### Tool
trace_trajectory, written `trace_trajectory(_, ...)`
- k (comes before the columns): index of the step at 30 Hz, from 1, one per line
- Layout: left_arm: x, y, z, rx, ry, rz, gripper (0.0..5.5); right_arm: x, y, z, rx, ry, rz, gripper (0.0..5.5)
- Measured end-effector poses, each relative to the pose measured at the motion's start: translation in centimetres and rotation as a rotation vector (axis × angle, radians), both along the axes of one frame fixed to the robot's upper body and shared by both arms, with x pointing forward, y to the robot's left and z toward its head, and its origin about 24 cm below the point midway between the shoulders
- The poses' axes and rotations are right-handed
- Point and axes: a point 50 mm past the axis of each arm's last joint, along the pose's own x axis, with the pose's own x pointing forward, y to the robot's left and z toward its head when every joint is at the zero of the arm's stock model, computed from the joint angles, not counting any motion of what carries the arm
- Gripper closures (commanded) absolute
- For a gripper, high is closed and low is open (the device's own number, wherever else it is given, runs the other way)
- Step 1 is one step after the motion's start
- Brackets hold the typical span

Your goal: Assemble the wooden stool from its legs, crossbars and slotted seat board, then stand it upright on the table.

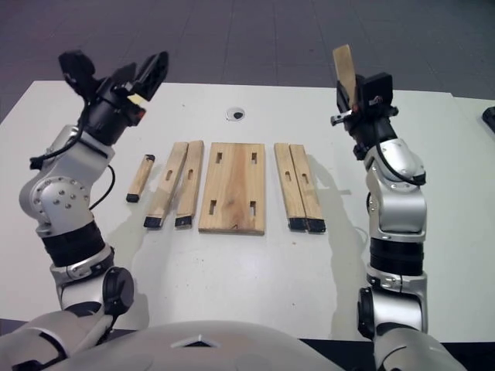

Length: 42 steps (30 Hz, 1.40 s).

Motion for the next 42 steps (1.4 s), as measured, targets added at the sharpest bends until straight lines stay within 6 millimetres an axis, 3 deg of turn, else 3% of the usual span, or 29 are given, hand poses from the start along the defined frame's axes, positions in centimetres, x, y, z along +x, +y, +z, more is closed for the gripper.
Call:
trace_trajectory(10, 1.0, -6.2, 2.8, -0.178, 0.095, -0.351, 0.1, -1.8, 5.3, 2.4, 0.049, -0.202, 0.216, 4.2)
trace_trajectory(18, 1.2, -7.8, 3.3, -0.18, 0.129, -0.476, 0.1, -2.9, 7.5, 2.0, 0.047, -0.18, 0.374, 4.2)
trace_trajectory(27, 1.3, -8.4, 3.2, -0.168, 0.133, -0.502, 0.1, -3.3, 8.4, 1.8, 0.048, -0.161, 0.43, 4.2)
trace_trajectory(42, 1.4, -8.7, 3.0, -0.182, 0.139, -0.5, 2.52, -3.4, 8.8, 1.2, 0.037, -0.134, 0.454, 4.2)
